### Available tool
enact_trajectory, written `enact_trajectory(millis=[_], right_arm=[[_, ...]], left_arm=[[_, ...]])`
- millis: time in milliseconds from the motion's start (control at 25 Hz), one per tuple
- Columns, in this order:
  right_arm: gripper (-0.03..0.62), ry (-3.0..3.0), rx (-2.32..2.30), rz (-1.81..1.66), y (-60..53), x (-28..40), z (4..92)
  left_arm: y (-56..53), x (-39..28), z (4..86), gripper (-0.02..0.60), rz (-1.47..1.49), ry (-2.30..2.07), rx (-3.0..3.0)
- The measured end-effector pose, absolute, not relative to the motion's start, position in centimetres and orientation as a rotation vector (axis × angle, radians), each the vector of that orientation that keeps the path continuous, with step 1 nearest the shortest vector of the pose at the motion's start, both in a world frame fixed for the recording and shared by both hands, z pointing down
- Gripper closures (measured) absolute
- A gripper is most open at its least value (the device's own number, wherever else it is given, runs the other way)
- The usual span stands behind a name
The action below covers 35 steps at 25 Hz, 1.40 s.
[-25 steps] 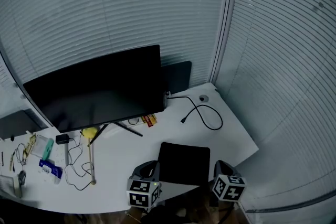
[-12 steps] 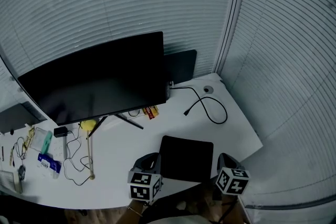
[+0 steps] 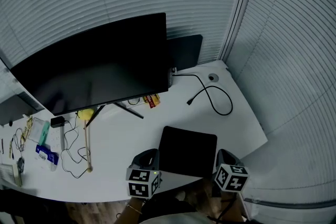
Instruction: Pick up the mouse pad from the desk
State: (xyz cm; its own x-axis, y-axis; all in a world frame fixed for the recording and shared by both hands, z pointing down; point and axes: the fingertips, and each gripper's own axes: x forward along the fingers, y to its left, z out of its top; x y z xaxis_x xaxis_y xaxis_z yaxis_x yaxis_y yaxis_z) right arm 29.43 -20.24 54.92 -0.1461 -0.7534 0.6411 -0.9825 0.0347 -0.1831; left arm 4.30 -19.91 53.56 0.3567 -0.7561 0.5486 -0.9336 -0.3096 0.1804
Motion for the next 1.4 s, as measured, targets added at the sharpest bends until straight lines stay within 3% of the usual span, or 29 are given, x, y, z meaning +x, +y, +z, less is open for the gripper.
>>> enact_trajectory(millis=[960, 1000, 1080, 1160, 1200, 1400], right_arm=[[0.557, -1.778, 1.661, 1.004, -14.5, 29.3, 61.7], [0.557, -1.783, 1.654, 1.008, -14.4, 29.2, 61.8], [0.552, -1.786, 1.644, 1.015, -14.2, 29.0, 62.0], [0.524, -1.781, 1.634, 1.023, -14.0, 28.8, 62.3], [0.463, -1.78, 1.627, 1.028, -13.9, 28.8, 62.4], [0.45, -1.777, 1.605, 1.031, -13.5, 28.4, 62.6]], left_arm=[[-17.0, 4.9, 60.4, 0.558, 0.642, -1.351, 2.0], [-16.9, 5.1, 60.5, 0.546, 0.646, -1.345, 1.995], [-16.7, 5.3, 60.8, 0.465, 0.656, -1.334, 1.988], [-16.6, 5.4, 61.1, 0.452, 0.671, -1.328, 1.983], [-16.5, 5.4, 61.2, 0.441, 0.678, -1.325, 1.981], [-16.3, 5.3, 61.8, 0.392, 0.708, -1.332, 1.968]])
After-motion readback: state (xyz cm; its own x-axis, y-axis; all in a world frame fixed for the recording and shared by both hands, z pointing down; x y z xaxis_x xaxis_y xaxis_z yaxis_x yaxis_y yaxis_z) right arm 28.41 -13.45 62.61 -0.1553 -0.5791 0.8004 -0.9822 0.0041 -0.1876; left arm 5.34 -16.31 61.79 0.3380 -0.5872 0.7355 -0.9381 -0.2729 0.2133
